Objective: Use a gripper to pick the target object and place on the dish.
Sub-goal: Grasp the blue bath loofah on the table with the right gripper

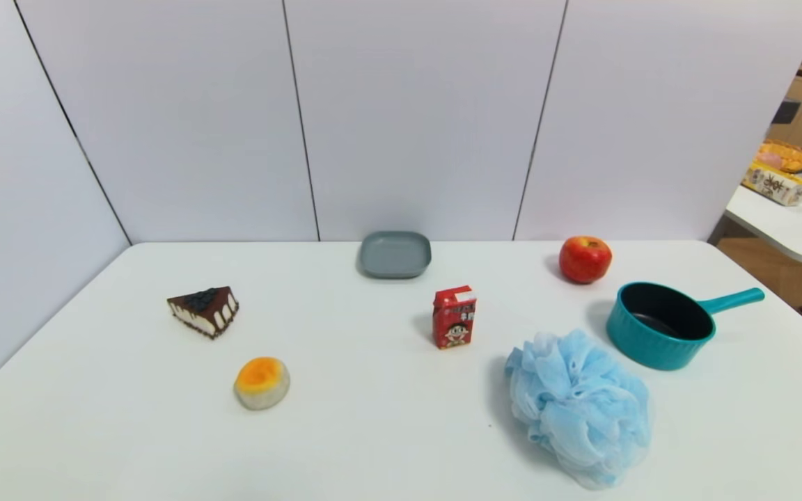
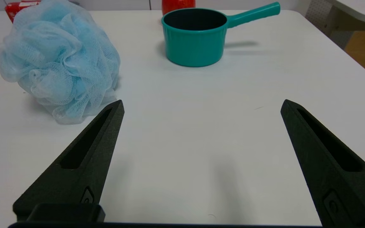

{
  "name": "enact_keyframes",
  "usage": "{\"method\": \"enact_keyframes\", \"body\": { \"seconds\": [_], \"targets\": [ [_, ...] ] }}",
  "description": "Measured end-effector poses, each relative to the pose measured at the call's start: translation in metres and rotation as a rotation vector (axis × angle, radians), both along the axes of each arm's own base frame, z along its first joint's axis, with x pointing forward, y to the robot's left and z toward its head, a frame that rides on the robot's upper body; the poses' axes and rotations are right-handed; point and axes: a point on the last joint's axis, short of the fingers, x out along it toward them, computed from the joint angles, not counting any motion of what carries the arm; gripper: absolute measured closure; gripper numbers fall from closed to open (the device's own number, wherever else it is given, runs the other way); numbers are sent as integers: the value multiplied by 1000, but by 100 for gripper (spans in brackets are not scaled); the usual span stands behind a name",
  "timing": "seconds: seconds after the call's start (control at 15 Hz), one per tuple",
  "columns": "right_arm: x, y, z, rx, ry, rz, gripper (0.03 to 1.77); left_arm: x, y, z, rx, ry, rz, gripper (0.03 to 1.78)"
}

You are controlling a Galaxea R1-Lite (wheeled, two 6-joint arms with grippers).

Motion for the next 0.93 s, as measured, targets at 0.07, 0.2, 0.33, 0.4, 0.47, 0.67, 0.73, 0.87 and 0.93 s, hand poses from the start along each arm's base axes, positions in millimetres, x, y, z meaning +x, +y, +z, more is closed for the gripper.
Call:
{"method": "enact_keyframes", "body": {
  "seconds": [0.07, 0.2, 0.33, 0.4, 0.47, 0.67, 0.73, 0.87, 0.93],
  "targets": [
    [0, 0, 1, -14, 9, 4, 9, 0, 0, 0, 0, 0, 0, 12],
    [-3, 0, 7, -36, 31, 12, 9, 0, 0, 0, 0, 0, 0, 12],
    [-6, 1, 26, -50, 70, 39, 9, 0, 0, 0, 0, 0, 0, 12],
    [-7, 1, 37, -64, 100, 62, 9, 0, 0, 0, 0, 0, 0, 12],
    [-5, 1, 50, -78, 134, 99, 9, 0, 0, 0, 0, 0, 0, 12],
    [11, 2, 91, -102, 213, 237, 9, 0, 0, 0, 0, 0, 0, 12],
    [20, 3, 105, -106, 240, 284, 9, 0, 0, 0, 0, 0, 0, 12],
    [47, 8, 134, -110, 302, 360, 9, 0, 0, 0, 0, 0, 0, 12],
    [63, 12, 147, -112, 336, 389, 9, 0, 0, 0, 0, 0, 0, 12]
  ]
}}
